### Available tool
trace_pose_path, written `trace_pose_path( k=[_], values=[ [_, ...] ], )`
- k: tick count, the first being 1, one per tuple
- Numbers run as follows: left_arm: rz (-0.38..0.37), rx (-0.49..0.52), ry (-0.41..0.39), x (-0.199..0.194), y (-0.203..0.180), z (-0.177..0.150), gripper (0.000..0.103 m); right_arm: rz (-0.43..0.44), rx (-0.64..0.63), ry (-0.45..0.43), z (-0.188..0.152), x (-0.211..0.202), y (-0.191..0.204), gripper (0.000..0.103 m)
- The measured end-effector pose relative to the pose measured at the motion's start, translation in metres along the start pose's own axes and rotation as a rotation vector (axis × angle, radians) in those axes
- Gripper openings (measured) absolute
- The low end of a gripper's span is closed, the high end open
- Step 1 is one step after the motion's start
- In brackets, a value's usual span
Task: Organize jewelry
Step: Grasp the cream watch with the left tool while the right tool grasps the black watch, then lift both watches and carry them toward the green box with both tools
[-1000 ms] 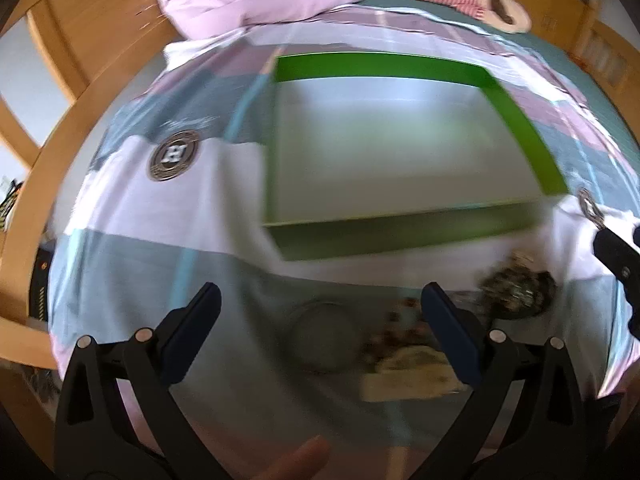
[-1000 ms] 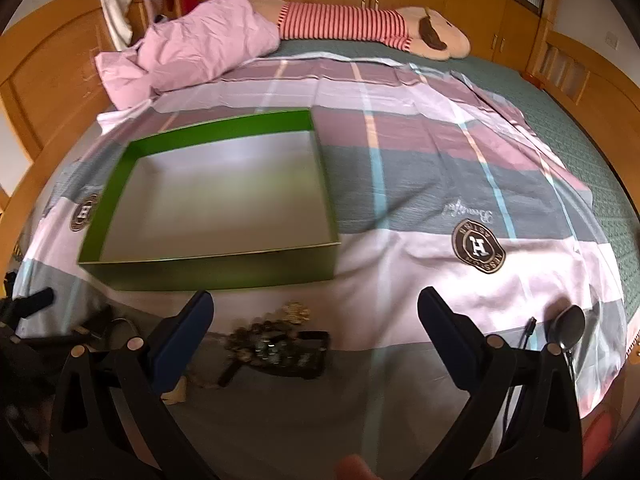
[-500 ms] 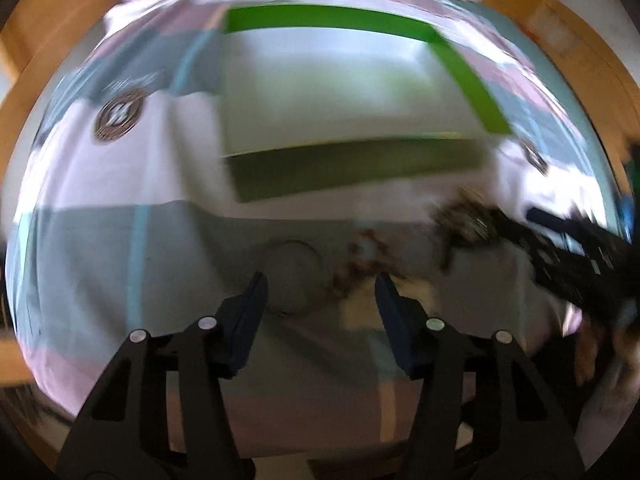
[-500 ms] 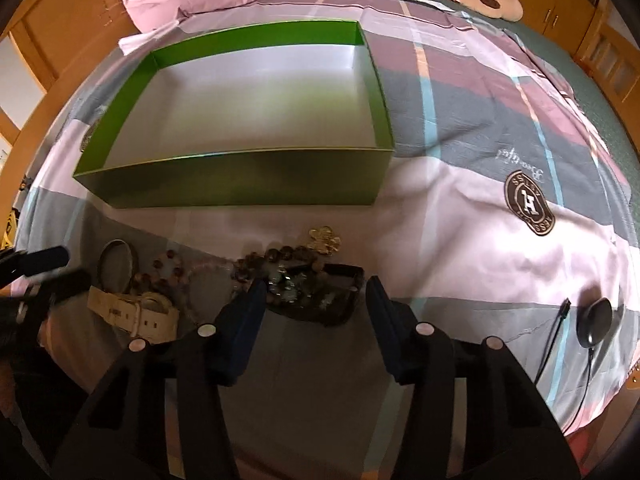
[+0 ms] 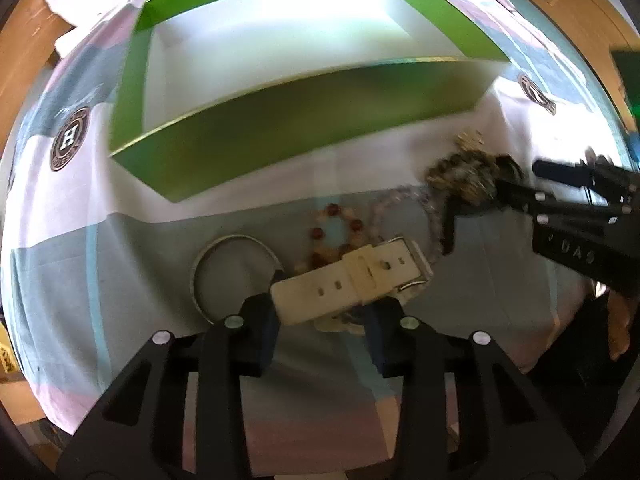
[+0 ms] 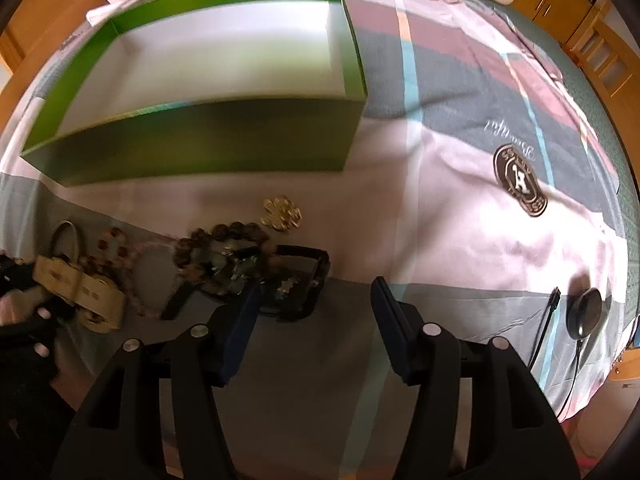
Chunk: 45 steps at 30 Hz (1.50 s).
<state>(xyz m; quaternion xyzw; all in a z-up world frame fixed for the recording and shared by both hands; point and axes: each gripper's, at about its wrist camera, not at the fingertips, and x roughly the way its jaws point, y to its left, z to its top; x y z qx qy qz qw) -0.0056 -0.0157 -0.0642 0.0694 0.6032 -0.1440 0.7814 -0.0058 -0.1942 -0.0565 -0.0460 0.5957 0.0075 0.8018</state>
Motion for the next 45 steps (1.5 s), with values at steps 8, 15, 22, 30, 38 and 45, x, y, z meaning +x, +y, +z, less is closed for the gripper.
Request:
trace_pose_path(
  k=[8, 15, 22, 30, 38, 45],
  values=[
    [-0.019, -0.058, -0.088, -0.024, 0.021, 0.006, 0.020, 0.209, 0.019, -0.175, 0.001, -0.035, -0.003, 0.011],
    [-0.042, -0.141, -0.208, -0.048, 0.038, 0.011, 0.020, 0.304, 0.053, -0.275, 0.006, -0.052, -0.012, 0.011],
    [-0.014, -0.151, -0.157, -0.033, 0.035, 0.012, 0.033, 0.230, 0.034, -0.288, 0.001, -0.057, -0.007, 0.007],
    [-0.024, -0.156, -0.107, -0.015, 0.030, 0.011, 0.047, 0.120, 0.086, -0.137, 0.002, -0.025, -0.018, 0.021],
    [0.036, -0.126, -0.021, 0.018, 0.015, 0.019, 0.047, 0.075, 0.036, -0.068, 0.006, 0.006, -0.006, 0.046],
    [0.004, -0.131, -0.045, 0.007, 0.014, 0.021, 0.010, 0.161, 0.064, -0.126, 0.007, -0.005, -0.014, 0.014]
  ],
)
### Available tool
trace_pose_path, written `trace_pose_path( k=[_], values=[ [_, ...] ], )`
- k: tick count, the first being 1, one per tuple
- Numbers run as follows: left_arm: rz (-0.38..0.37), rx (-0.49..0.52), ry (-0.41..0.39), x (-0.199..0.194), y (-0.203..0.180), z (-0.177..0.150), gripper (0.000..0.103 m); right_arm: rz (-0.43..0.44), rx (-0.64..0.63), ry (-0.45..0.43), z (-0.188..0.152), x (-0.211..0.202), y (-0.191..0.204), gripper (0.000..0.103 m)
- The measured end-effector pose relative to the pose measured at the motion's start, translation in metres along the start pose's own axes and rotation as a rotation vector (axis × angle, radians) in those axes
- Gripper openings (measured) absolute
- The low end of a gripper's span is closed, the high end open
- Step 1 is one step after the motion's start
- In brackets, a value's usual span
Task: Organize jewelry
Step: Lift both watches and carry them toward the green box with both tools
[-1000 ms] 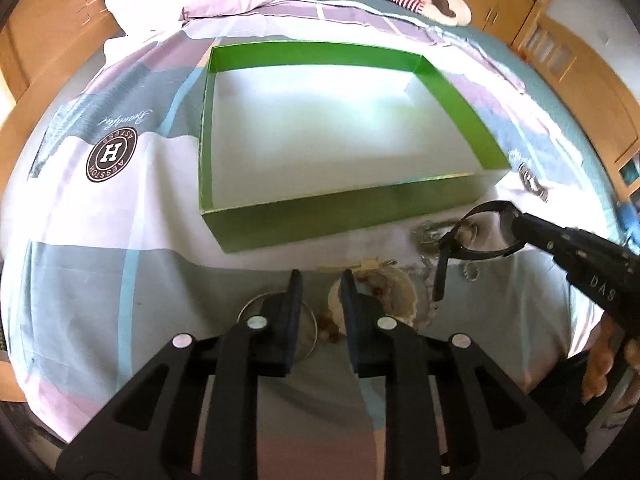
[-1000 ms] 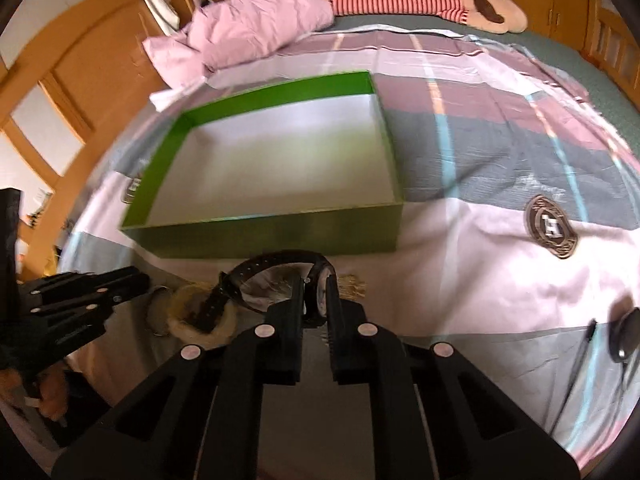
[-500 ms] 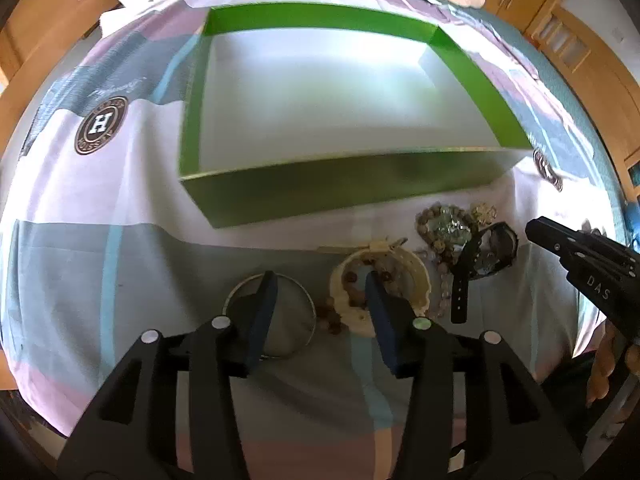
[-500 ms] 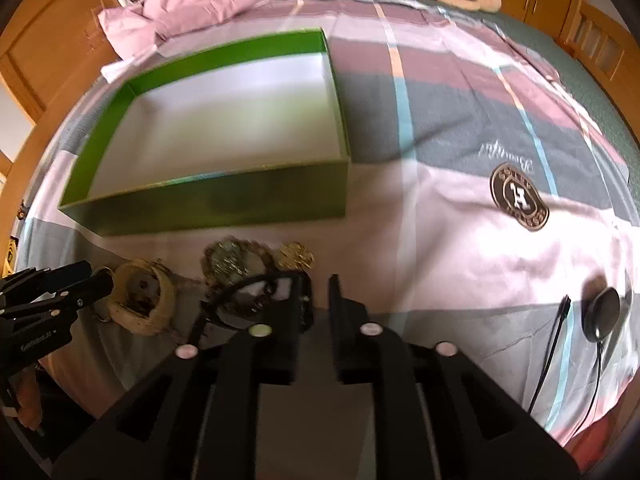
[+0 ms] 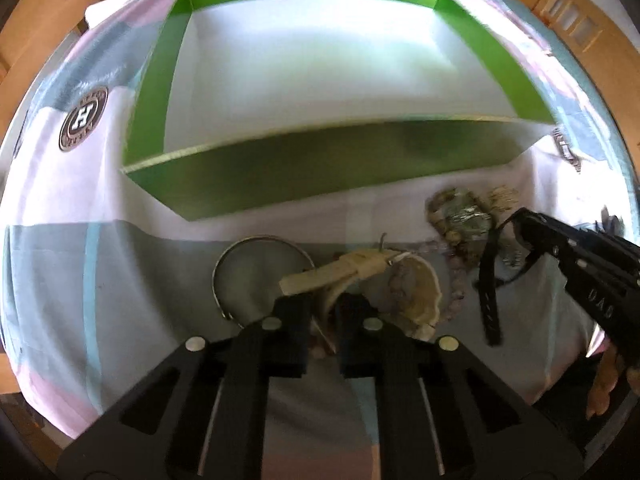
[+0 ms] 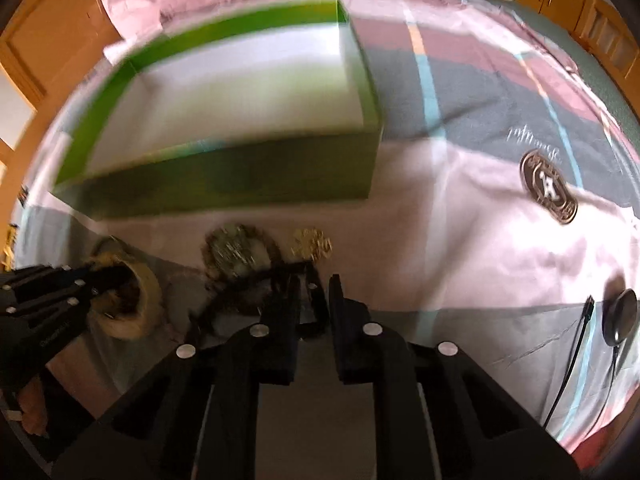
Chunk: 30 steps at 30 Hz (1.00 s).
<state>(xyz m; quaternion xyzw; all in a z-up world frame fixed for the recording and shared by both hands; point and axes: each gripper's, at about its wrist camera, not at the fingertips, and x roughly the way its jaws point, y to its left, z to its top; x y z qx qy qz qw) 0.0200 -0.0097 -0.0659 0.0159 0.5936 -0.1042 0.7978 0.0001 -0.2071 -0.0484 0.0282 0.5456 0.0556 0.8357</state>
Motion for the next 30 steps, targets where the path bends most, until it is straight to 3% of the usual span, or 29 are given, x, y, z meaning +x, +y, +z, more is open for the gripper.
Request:
trace_pose_path(
  k=[3, 6, 11, 14, 15, 18, 21, 24, 27, 30],
  values=[
    [-0.042, -0.005, -0.049, -0.017, 0.003, 0.000, 0.010, 0.032, 0.019, -0.078, 0.003, -0.018, -0.004, 0.010],
    [-0.096, -0.030, -0.086, -0.031, 0.012, 0.001, 0.010, 0.044, 0.023, -0.103, 0.005, -0.026, -0.007, 0.007],
    [-0.087, -0.047, -0.054, -0.025, 0.017, 0.002, 0.012, 0.046, 0.021, -0.081, 0.004, -0.021, -0.005, 0.007],
    [-0.093, -0.025, -0.045, -0.021, 0.012, 0.001, 0.012, 0.106, 0.048, -0.066, 0.004, -0.022, -0.006, 0.007],
    [-0.097, -0.018, -0.047, -0.023, 0.012, 0.000, 0.012, 0.123, 0.049, -0.064, 0.003, -0.023, -0.002, 0.009],
    [-0.096, 0.010, -0.045, -0.021, 0.004, -0.001, 0.014, 0.148, 0.006, -0.052, -0.001, -0.027, 0.017, 0.026],
    [-0.094, 0.028, -0.043, -0.017, -0.004, -0.002, 0.015, 0.204, -0.053, -0.040, -0.004, -0.025, 0.035, 0.029],
    [-0.106, 0.052, -0.043, -0.016, -0.012, -0.003, 0.015, 0.239, -0.108, -0.023, -0.006, -0.021, 0.051, 0.042],
    [-0.113, 0.057, -0.042, -0.016, -0.011, -0.003, 0.015, 0.199, -0.139, -0.028, -0.008, -0.021, 0.057, 0.044],
    [-0.121, 0.029, -0.054, -0.020, -0.001, -0.002, 0.015, 0.152, -0.088, -0.089, -0.003, -0.031, 0.041, 0.044]
  ],
)
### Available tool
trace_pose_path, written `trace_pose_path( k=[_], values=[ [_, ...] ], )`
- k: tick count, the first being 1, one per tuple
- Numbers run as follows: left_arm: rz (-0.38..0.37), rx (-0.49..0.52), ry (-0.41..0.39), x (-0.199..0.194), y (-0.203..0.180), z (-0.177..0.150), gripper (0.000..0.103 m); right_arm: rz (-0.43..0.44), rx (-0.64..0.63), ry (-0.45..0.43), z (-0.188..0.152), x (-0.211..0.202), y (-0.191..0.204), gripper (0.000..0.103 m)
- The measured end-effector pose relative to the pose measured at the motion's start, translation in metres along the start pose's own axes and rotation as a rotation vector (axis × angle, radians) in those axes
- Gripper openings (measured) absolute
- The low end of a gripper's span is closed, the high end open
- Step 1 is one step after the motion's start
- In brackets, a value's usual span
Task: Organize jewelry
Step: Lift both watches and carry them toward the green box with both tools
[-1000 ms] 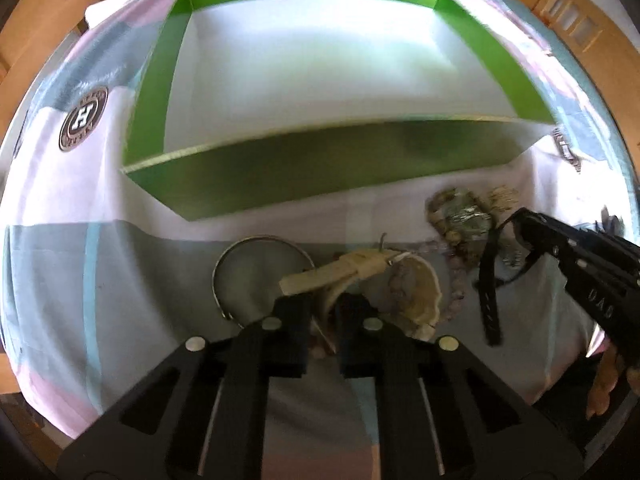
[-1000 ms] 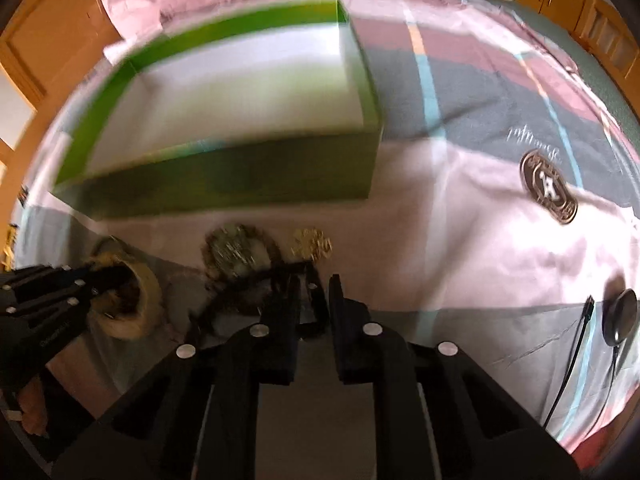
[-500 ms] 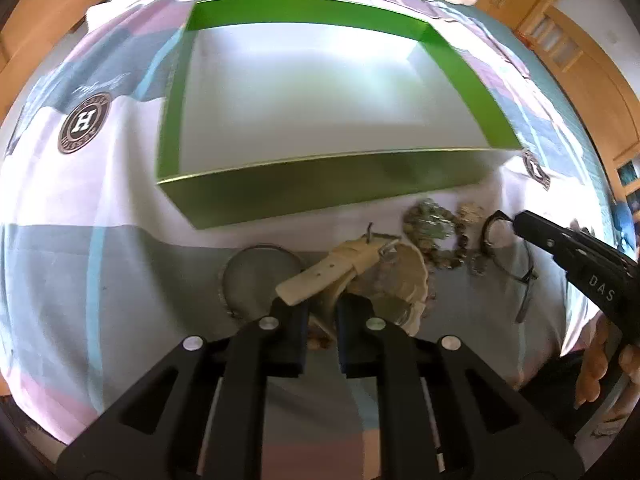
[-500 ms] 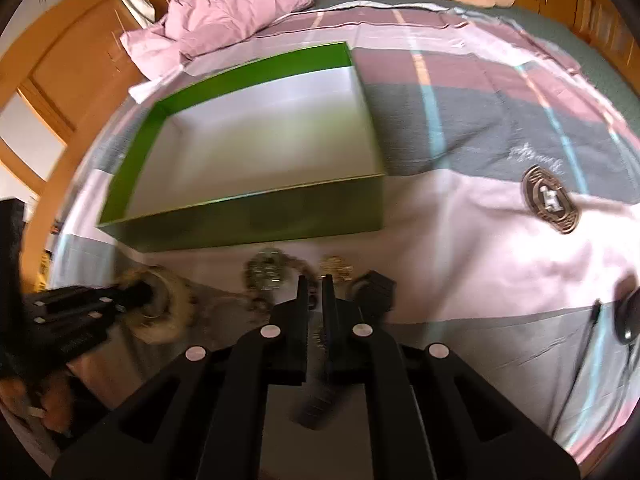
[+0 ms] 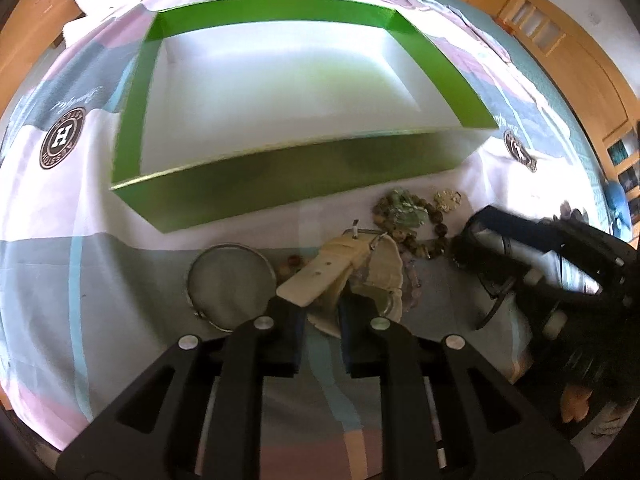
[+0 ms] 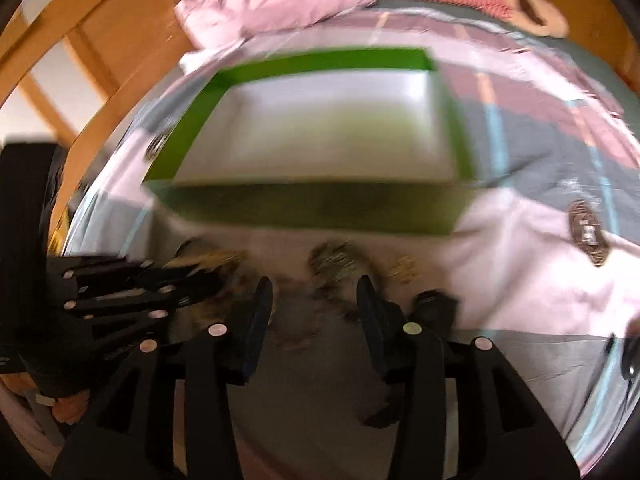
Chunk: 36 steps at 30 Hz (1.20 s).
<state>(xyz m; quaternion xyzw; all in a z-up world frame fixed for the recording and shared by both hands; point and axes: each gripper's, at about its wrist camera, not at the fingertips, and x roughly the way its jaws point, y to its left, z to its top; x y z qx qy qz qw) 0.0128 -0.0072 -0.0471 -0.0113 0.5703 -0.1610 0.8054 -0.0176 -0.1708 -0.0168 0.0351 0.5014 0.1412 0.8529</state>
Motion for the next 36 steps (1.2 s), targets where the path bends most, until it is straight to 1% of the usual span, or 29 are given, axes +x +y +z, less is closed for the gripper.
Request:
trace_pose_path(
  k=[2, 3, 6, 10, 13, 15, 18, 19, 20, 21, 22, 23, 24, 26, 28, 31, 32, 35, 36],
  values=[
    [0.003, -0.020, 0.000, -0.001, 0.007, 0.000, 0.016, -0.025, 0.055, -0.029, 0.003, -0.007, -0.015, 0.050],
    [0.004, -0.034, 0.006, 0.000, 0.011, 0.001, 0.016, -0.041, 0.096, -0.033, 0.004, -0.009, -0.025, 0.050],
    [0.009, -0.069, 0.032, 0.007, 0.018, 0.001, 0.016, -0.077, 0.190, 0.003, 0.004, -0.003, -0.047, 0.051],
    [0.036, -0.083, 0.044, 0.013, 0.021, 0.002, 0.019, -0.088, 0.262, 0.048, 0.001, 0.002, -0.063, 0.051],
    [0.043, -0.084, 0.050, 0.016, 0.021, 0.004, 0.021, -0.127, 0.241, 0.072, -0.001, 0.005, -0.061, 0.061],
    [0.047, -0.089, 0.056, 0.019, 0.021, 0.004, 0.023, -0.156, 0.209, 0.101, -0.003, 0.010, -0.058, 0.061],
    [0.043, -0.107, 0.065, 0.024, 0.023, 0.007, 0.025, -0.152, 0.177, 0.145, -0.008, 0.018, -0.054, 0.061],
    [0.039, -0.114, 0.068, 0.025, 0.025, 0.008, 0.025, -0.151, 0.161, 0.150, -0.009, 0.020, -0.052, 0.053],
    [0.035, -0.122, 0.072, 0.026, 0.026, 0.009, 0.029, -0.144, 0.149, 0.144, -0.010, 0.019, -0.051, 0.032],
    [0.034, -0.131, 0.077, 0.027, 0.028, 0.009, 0.031, -0.133, 0.136, 0.140, -0.011, 0.019, -0.049, 0.023],
    [0.033, -0.144, 0.081, 0.028, 0.029, 0.009, 0.036, -0.113, 0.133, 0.131, -0.011, 0.017, -0.048, 0.017],
    [0.030, -0.154, 0.082, 0.028, 0.031, 0.010, 0.041, -0.100, 0.134, 0.121, -0.011, 0.016, -0.048, 0.017],
    [0.025, -0.162, 0.082, 0.028, 0.032, 0.010, 0.044, -0.087, 0.131, 0.104, -0.011, 0.013, -0.047, 0.017],
    [0.013, -0.174, 0.082, 0.028, 0.034, 0.011, 0.044, -0.079, 0.120, 0.082, -0.009, 0.007, -0.045, 0.017],
    [0.013, -0.179, 0.087, 0.029, 0.034, 0.011, 0.040, -0.074, 0.113, 0.077, -0.008, 0.006, -0.043, 0.017],
    [0.004, -0.180, 0.090, 0.029, 0.036, 0.011, 0.021, -0.072, 0.119, 0.094, -0.008, 0.009, -0.043, 0.017],
    [0.008, -0.177, 0.083, 0.027, 0.035, 0.012, 0.019, -0.072, 0.122, 0.097, -0.008, 0.009, -0.044, 0.017],
    [0.001, -0.162, 0.063, 0.018, 0.030, 0.012, 0.018, -0.067, 0.121, 0.079, -0.007, 0.005, -0.044, 0.017],
    [-0.007, -0.159, 0.054, 0.015, 0.029, 0.012, 0.018, -0.056, 0.120, 0.060, -0.006, 0.002, -0.044, 0.017]
  ],
)
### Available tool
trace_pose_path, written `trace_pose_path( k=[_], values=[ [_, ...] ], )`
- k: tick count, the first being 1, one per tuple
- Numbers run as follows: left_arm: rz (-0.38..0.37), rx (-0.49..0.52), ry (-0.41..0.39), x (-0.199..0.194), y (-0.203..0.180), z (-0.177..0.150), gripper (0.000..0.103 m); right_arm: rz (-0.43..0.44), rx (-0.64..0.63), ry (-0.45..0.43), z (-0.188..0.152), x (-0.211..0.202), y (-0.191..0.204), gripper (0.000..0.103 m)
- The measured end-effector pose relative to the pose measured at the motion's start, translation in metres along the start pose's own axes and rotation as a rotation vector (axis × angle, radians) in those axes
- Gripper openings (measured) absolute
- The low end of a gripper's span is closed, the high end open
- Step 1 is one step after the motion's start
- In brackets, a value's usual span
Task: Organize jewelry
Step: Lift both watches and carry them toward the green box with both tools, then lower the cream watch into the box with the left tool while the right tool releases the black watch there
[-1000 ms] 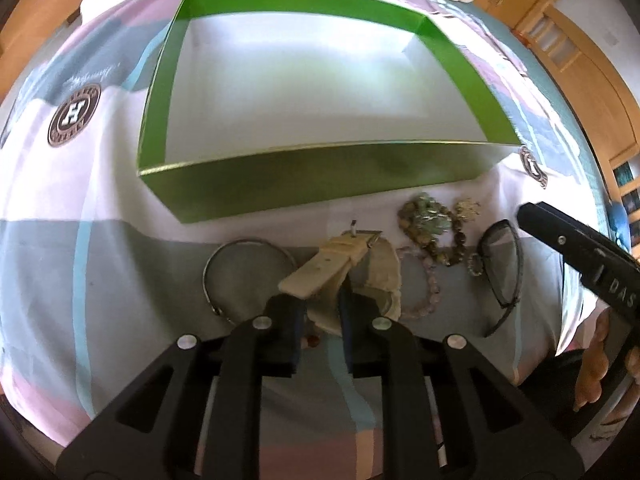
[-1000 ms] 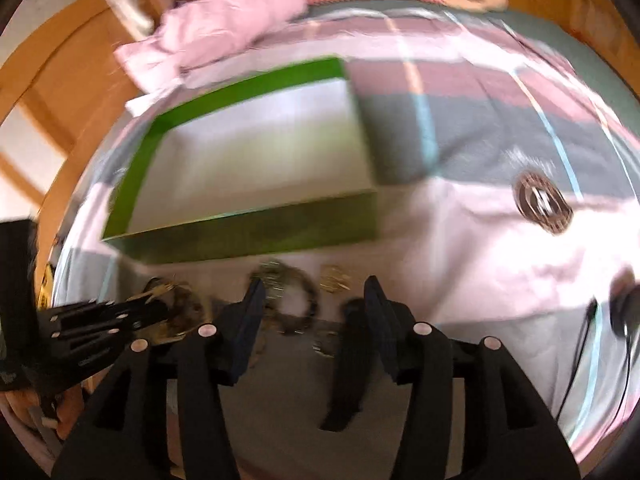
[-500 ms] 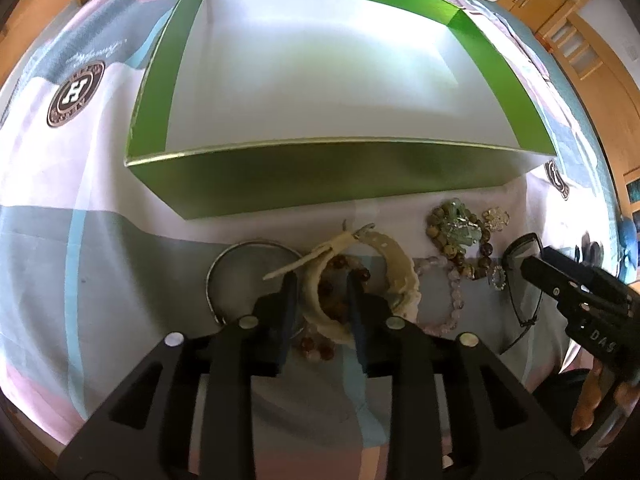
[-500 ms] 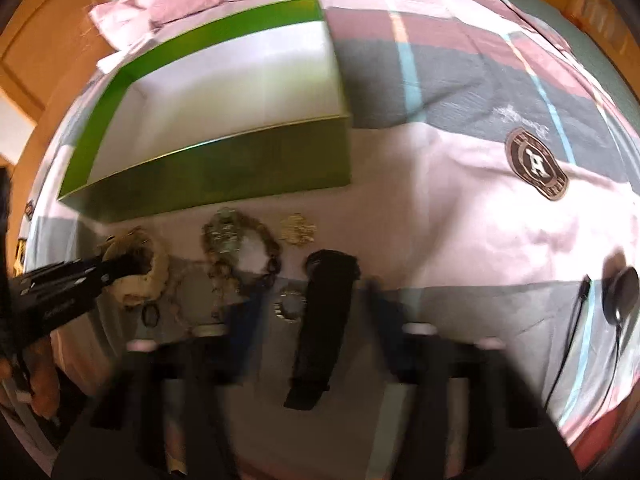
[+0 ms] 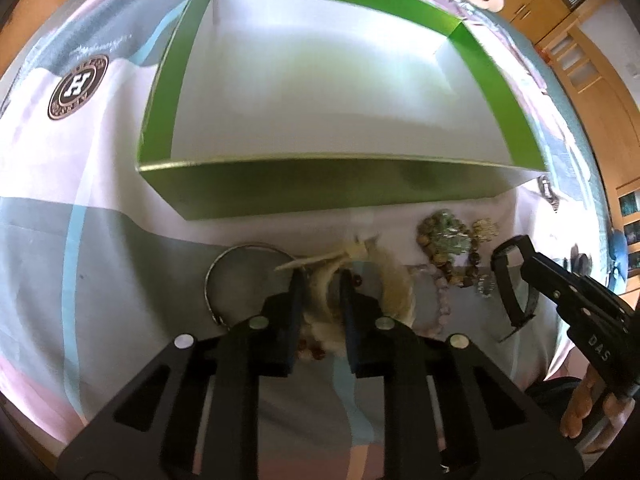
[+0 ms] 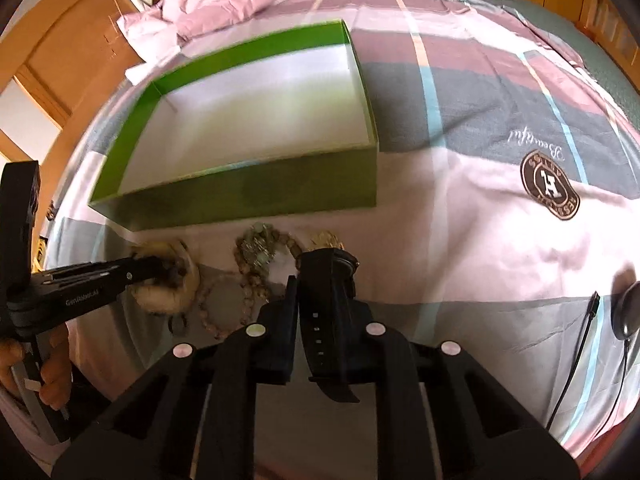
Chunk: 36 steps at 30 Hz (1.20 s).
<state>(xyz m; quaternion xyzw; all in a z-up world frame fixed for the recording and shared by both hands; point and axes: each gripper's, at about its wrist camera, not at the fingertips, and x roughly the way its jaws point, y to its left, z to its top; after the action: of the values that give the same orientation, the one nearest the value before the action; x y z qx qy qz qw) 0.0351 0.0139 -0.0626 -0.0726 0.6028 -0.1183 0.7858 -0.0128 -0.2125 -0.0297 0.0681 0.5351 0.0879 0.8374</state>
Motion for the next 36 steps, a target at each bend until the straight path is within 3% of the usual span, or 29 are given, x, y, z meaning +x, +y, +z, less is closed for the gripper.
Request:
trace_pose_path(
  k=[11, 14, 17, 19, 21, 24, 25, 26, 28, 30, 33, 35, 36],
  values=[
    [-0.170, -0.009, -0.173, -0.059, 0.004, 0.008, 0.018, 0.124, -0.022, -0.163, 0.013, -0.034, 0.013, 0.017],
    [-0.181, -0.026, -0.261, -0.081, 0.009, 0.027, 0.018, 0.135, -0.040, -0.260, 0.033, -0.051, 0.020, 0.016],
    [-0.134, -0.049, -0.344, -0.092, 0.010, 0.052, 0.018, 0.128, -0.081, -0.352, 0.062, -0.063, 0.028, 0.016],
    [-0.108, -0.078, -0.363, -0.090, 0.014, 0.065, 0.018, 0.156, -0.067, -0.366, 0.079, -0.061, 0.027, 0.016],
    [-0.093, -0.123, -0.344, -0.079, 0.022, 0.081, 0.018, 0.162, -0.055, -0.329, 0.091, -0.047, 0.026, 0.016],
    [-0.099, -0.165, -0.319, -0.070, 0.031, 0.083, 0.018, 0.133, -0.086, -0.200, 0.085, -0.029, 0.028, 0.016],
    [-0.113, -0.164, -0.311, -0.070, 0.032, 0.081, 0.018, 0.152, -0.101, -0.157, 0.079, -0.027, 0.029, 0.021],
    [-0.136, -0.155, -0.305, -0.073, 0.031, 0.077, 0.018, 0.162, -0.116, -0.123, 0.072, -0.025, 0.031, 0.032],
    [-0.131, -0.121, -0.306, -0.077, 0.024, 0.070, 0.021, 0.099, -0.162, -0.074, 0.056, -0.016, 0.032, 0.043],
    [-0.070, -0.082, -0.328, -0.080, 0.018, 0.063, 0.021, 0.003, -0.182, -0.018, 0.049, 0.005, 0.029, 0.043],
    [-0.091, -0.077, -0.305, -0.077, 0.016, 0.060, 0.021, -0.035, -0.159, 0.057, 0.048, 0.035, 0.021, 0.042],
    [-0.102, -0.085, -0.305, -0.076, 0.018, 0.060, 0.019, -0.020, -0.176, 0.078, 0.048, 0.045, 0.023, 0.028],
    [-0.101, -0.087, -0.313, -0.077, 0.018, 0.059, 0.019, -0.024, -0.192, 0.098, 0.047, 0.050, 0.026, 0.028]
  ],
)
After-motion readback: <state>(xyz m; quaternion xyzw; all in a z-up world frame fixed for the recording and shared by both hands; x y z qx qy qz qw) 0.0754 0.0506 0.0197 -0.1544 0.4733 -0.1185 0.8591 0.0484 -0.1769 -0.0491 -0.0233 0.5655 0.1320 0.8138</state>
